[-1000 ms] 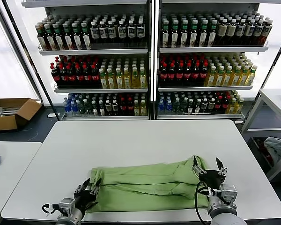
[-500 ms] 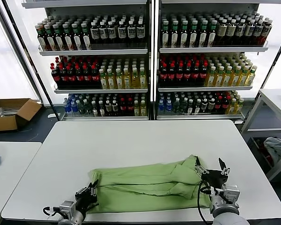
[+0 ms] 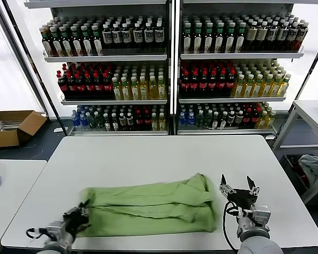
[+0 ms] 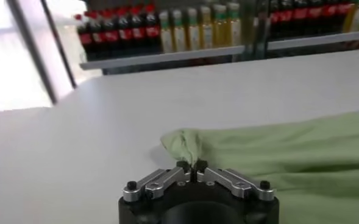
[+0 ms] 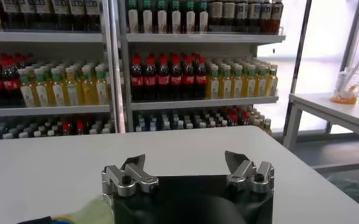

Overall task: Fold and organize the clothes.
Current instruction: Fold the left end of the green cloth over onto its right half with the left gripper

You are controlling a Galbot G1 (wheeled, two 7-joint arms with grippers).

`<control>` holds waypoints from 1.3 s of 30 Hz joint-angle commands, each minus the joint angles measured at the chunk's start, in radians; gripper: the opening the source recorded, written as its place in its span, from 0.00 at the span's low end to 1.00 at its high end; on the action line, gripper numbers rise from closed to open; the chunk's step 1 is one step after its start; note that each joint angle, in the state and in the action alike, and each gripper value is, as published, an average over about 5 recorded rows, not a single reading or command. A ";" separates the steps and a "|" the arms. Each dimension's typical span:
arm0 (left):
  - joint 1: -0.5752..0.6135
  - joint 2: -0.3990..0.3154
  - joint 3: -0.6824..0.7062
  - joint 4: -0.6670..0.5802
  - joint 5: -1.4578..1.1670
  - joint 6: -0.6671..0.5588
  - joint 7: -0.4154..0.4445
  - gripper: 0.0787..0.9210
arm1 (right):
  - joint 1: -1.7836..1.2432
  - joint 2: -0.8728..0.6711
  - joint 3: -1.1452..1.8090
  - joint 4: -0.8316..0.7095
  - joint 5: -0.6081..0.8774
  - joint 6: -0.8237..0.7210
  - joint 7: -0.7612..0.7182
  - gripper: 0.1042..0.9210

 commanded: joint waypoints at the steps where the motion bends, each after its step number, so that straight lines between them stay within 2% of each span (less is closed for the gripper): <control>1: -0.030 0.339 -0.411 0.085 -0.124 0.007 0.007 0.03 | 0.013 0.003 -0.009 -0.005 0.003 -0.001 0.000 0.88; 7: -0.033 0.478 -0.514 0.207 -0.155 0.022 0.025 0.03 | 0.011 0.004 -0.008 -0.010 0.003 0.000 0.001 0.88; 11: -0.051 0.489 -0.488 0.228 -0.149 0.024 0.028 0.03 | 0.008 0.008 -0.007 -0.006 0.003 0.000 0.001 0.88; 16: -0.050 0.404 -0.393 0.141 -0.125 0.030 0.027 0.03 | -0.007 0.013 -0.001 0.005 0.000 0.001 0.003 0.88; 24: -0.039 0.171 -0.138 -0.032 -0.069 0.040 0.004 0.03 | -0.042 0.019 0.016 0.042 -0.006 0.002 0.003 0.88; 27: -0.050 0.103 -0.041 -0.084 -0.061 0.061 -0.016 0.03 | -0.052 0.020 0.019 0.050 -0.009 0.004 0.003 0.88; 32: -0.068 0.045 0.095 -0.129 -0.031 0.091 -0.045 0.03 | -0.067 0.024 0.034 0.062 -0.011 0.005 0.002 0.88; 39: -0.080 -0.002 0.207 -0.147 0.041 0.103 -0.053 0.03 | -0.092 0.030 0.051 0.070 -0.011 0.013 0.002 0.88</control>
